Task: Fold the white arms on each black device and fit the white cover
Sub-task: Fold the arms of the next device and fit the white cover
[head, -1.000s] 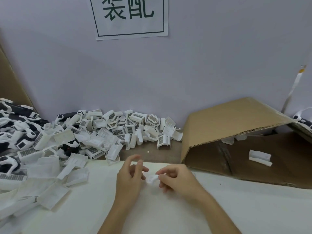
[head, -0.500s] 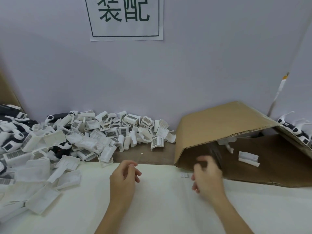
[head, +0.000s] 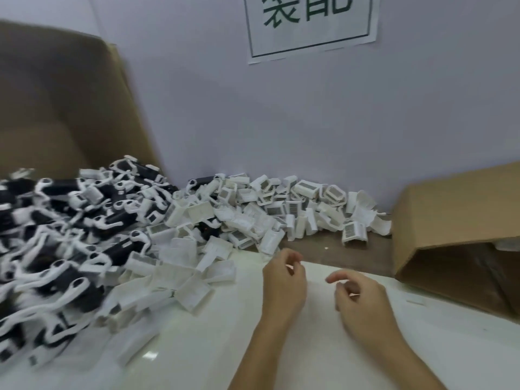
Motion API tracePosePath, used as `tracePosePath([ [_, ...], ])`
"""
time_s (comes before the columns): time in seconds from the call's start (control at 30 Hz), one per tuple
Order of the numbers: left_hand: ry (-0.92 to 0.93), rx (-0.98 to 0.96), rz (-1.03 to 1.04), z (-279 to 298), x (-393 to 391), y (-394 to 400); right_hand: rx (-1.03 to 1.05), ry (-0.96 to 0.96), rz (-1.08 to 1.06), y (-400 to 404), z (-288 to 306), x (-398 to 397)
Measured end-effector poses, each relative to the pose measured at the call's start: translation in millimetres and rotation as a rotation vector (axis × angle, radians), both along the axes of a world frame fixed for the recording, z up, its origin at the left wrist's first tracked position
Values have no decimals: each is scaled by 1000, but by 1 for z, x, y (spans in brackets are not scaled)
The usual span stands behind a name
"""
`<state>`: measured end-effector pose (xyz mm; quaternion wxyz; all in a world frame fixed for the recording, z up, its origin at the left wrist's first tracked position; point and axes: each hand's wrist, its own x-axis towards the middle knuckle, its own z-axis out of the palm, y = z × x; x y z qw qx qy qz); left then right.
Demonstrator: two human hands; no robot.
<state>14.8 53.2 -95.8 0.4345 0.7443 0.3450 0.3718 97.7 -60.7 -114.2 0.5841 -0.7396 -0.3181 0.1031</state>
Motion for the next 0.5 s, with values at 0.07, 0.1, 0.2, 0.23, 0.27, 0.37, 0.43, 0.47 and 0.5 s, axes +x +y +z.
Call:
tracePosePath([
  [0.07, 75, 39, 17, 7, -11, 10, 1, 51, -3, -3, 1, 2],
  [0.1, 102, 51, 40, 11, -16, 16, -6, 56, 5, -4, 1, 2],
  [0.2, 150, 81, 133, 22, -32, 35, -32, 41, 28, -4, 3, -1],
  [0.23, 185, 115, 174, 25, -37, 44, -39, 36, 32, -4, 4, -2],
  [0.27, 236, 172, 218, 29, -41, 53, -41, 36, 31, -4, 5, -2],
  [0.37, 490, 510, 345, 44, -46, 88, -46, 27, 31, -3, 5, -2],
  [0.43, 687, 703, 371, 54, -47, 119, -62, 15, 45, -2, 6, -3],
  [0.47, 787, 735, 353, 60, -48, 135, -64, 17, 54, -1, 6, -4],
  [0.5, 886, 733, 322, 64, -49, 151, -68, 23, 57, -1, 7, -4],
])
